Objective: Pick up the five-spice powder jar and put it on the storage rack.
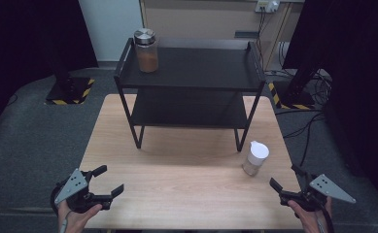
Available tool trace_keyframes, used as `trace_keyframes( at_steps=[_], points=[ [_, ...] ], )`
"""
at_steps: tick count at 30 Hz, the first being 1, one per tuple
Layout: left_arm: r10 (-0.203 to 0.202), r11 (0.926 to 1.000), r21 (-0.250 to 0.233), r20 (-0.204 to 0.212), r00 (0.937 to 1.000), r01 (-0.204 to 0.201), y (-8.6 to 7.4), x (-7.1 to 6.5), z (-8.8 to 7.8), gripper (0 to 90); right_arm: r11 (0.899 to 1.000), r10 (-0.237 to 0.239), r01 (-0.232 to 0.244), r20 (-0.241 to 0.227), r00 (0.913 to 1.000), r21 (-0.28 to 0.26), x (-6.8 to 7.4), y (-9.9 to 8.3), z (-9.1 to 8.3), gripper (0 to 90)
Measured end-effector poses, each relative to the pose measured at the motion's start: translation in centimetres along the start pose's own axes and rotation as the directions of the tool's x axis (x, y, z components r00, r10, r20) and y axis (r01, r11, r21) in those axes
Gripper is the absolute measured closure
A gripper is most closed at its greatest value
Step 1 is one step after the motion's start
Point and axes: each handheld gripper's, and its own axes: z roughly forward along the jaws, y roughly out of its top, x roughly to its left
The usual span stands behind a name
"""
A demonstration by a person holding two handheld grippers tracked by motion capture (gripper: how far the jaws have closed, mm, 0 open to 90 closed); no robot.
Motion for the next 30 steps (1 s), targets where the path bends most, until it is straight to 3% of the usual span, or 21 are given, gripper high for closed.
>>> trace_keyframes(
  at_steps=[8, 10, 19, 30],
  points=[
    [0.007, 0.9989, -0.046, -0.016, 0.9998, -0.008, 0.0, 0.9, -0.1, 2.2, 1.0, -0.001, 0.001, -0.007, 1.0, 0.009, 0.0, 0.0, 0.4, 1.2],
    [0.005, 0.9984, -0.057, -0.005, 1.0, -0.006, -0.1, 1.4, -0.1, 1.9, 1.0, -0.003, 0.003, -0.007, 1.0, 0.01, 0.0, 0.0, 0.4, 1.2],
    [0.006, 0.9981, -0.061, 0.001, 1.0, -0.006, 0.1, 2.2, 0.4, 1.9, 1.0, 0.002, -0.002, 0.001, 1.0, 0.008, -0.1, 0.1, 0.4, 1.3],
    [0.014, 0.9983, -0.057, 0.008, 0.9999, -0.013, 0.1, 2.2, 0.5, 1.9, 1.0, 0.001, -0.001, 0.007, 1.0, -0.001, 0.0, 0.1, 0.3, 1.2]
  ],
)
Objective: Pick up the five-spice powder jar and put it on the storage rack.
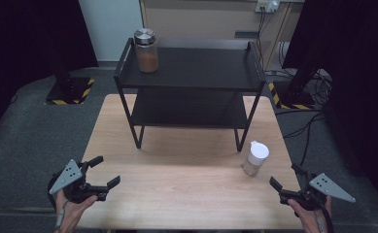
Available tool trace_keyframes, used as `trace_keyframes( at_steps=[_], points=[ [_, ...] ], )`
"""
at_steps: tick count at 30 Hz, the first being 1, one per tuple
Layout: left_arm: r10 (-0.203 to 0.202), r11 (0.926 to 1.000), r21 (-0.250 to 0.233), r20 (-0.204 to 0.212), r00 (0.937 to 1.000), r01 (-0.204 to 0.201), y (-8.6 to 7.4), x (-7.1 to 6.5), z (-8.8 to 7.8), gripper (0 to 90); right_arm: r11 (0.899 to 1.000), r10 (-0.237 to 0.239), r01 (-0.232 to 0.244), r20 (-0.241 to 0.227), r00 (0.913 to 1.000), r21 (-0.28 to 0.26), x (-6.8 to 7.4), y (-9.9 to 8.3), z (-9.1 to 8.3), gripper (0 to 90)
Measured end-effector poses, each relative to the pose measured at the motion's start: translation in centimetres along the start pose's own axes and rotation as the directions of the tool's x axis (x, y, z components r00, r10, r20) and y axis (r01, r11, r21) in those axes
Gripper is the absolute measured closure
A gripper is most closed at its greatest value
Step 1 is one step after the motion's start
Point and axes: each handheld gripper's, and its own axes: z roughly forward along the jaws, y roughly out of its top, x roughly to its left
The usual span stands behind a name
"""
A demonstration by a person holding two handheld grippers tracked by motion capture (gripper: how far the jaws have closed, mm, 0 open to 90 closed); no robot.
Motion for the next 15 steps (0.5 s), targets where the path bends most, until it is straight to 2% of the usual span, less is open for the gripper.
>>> trace_keyframes(
  at_steps=[6, 15],
  points=[
    [0.008, 1.0, 0.004, 0.015, 0.9999, -0.008, 0.0, 0.14, 0.12, 1.9, 1.0, 0.0, 0.0, -0.001, 1.0, 0.003, 0.03, 0.02, 0.06, 1.2],
    [0.011, 0.9999, 0.009, 0.015, 0.9998, -0.011, 0.01, 0.12, 0.1, 1.9, 1.0, 0.006, -0.006, 0.009, 0.9999, 0.004, 0.16, 0.01, 0.09, 1.0]
  ],
)
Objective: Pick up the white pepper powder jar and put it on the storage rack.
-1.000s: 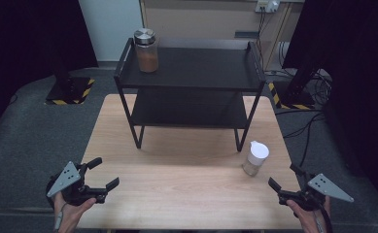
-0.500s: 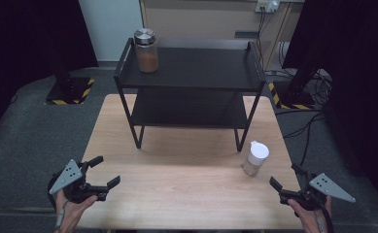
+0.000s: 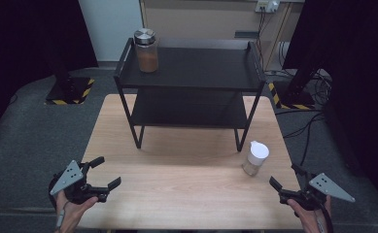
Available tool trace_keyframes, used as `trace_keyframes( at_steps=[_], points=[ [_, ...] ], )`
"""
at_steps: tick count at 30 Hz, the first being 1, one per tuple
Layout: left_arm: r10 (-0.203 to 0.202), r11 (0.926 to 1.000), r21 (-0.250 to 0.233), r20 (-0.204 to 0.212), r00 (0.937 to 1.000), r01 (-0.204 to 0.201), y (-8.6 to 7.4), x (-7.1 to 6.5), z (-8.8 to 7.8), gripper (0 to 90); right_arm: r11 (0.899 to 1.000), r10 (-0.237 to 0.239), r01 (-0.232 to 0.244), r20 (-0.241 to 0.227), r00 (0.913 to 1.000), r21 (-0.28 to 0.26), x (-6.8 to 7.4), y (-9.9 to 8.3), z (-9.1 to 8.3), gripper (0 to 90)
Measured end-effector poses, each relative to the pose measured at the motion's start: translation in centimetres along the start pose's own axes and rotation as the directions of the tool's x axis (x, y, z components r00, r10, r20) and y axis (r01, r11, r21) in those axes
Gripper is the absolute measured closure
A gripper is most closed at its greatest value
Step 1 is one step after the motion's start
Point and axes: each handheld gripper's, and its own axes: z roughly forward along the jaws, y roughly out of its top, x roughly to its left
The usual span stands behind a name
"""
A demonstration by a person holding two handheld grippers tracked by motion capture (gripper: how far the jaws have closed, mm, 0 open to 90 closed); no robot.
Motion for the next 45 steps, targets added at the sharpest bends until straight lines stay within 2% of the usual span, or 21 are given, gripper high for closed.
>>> trace_keyframes(
  at_steps=[8, 15, 18, 23, 28, 34, 45],
  points=[
    [0.008, 0.9999, 0.007, 0.004, 1.0, -0.008, 0.0, -0.1, -0.1, 1.9, 1.0, 0.005, -0.005, -0.002, 1.0, -0.001, 0.0, 0.3, 0.2, 1.0],
    [0.006, 0.9999, 0.01, 0.0, 1.0, -0.006, 0.1, -0.1, -0.1, 1.3, 1.0, 0.02, -0.02, 0.0, 0.9998, -0.004, -0.3, 1.8, -0.2, 1.4],
    [0.005, 0.9999, 0.011, 0.006, 1.0, -0.005, 0.1, -0.1, 0.0, 1.1, 1.0, 0.029, -0.029, -0.015, 0.9995, -0.001, -0.7, 2.3, -0.4, 1.4],
    [0.006, 0.9999, 0.012, 0.007, 1.0, -0.006, 0.1, -0.1, 0.0, 1.1, 1.0, 0.005, -0.004, -0.045, 0.999, 0.019, -1.1, 3.9, -0.9, 1.5],
    [0.007, 0.9999, 0.011, 0.006, 1.0, -0.008, 0.1, -0.2, -0.1, 1.1, 0.999, -0.032, 0.034, -0.051, 0.9982, 0.037, -1.4, 5.7, -1.1, 1.5],
    [0.011, 0.9999, 0.013, 0.003, 0.9999, -0.011, 0.1, -0.3, -0.1, 1.1, 0.997, -0.047, 0.051, -0.067, 0.9966, 0.059, -2.0, 7.6, -1.1, 2.2],
    [0.012, 0.9999, 0.009, -0.002, 0.9999, -0.012, 0.0, -0.3, -0.2, 1.1, 0.994, -0.054, 0.06, -0.064, 0.9965, 0.088, -2.4, 8.6, -0.2, 2.2]
  ],
)
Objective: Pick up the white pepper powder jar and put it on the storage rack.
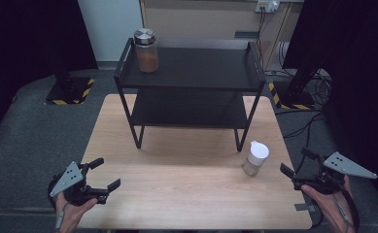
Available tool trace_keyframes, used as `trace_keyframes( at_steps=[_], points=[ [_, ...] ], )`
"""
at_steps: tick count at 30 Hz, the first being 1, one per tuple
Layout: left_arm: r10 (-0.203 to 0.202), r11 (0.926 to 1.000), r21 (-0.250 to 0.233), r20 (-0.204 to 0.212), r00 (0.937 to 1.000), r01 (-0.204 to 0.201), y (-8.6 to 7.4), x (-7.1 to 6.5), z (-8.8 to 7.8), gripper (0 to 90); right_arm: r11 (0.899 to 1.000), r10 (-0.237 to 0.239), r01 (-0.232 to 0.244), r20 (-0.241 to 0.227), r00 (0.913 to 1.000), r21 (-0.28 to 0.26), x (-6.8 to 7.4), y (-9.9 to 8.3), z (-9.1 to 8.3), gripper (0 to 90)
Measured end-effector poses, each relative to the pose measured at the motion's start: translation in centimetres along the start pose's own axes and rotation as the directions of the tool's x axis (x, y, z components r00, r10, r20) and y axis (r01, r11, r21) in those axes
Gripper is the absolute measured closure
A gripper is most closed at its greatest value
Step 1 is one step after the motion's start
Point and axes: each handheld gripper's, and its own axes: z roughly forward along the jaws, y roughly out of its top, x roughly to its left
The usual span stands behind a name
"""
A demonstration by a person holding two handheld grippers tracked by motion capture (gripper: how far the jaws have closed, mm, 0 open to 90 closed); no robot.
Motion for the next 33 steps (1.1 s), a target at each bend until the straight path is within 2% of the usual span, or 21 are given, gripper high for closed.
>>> trace_keyframes(
  at_steps=[6, 15, 33],
  points=[
    [0.0, 1.0, 0.001, 0.001, 1.0, 0.0, 0.0, 0.0, 0.1, 1.1, 1.0, -0.004, 0.004, 0.009, 1.0, 0.03, 0.0, 0.3, 1.0, 2.3],
    [0.0, 1.0, 0.005, 0.006, 1.0, 0.0, 0.0, 0.0, 0.1, 1.2, 0.998, 0.019, -0.019, -0.002, 0.9998, 0.064, -0.2, 0.0, 3.2, 2.5],
    [0.001, 0.9999, 0.01, 0.014, 0.9999, -0.001, 0.1, 0.0, 0.2, 1.3, 0.985, 0.033, -0.033, 0.001, 0.9994, 0.167, -0.3, -0.1, 7.9, 4.6]
  ],
)
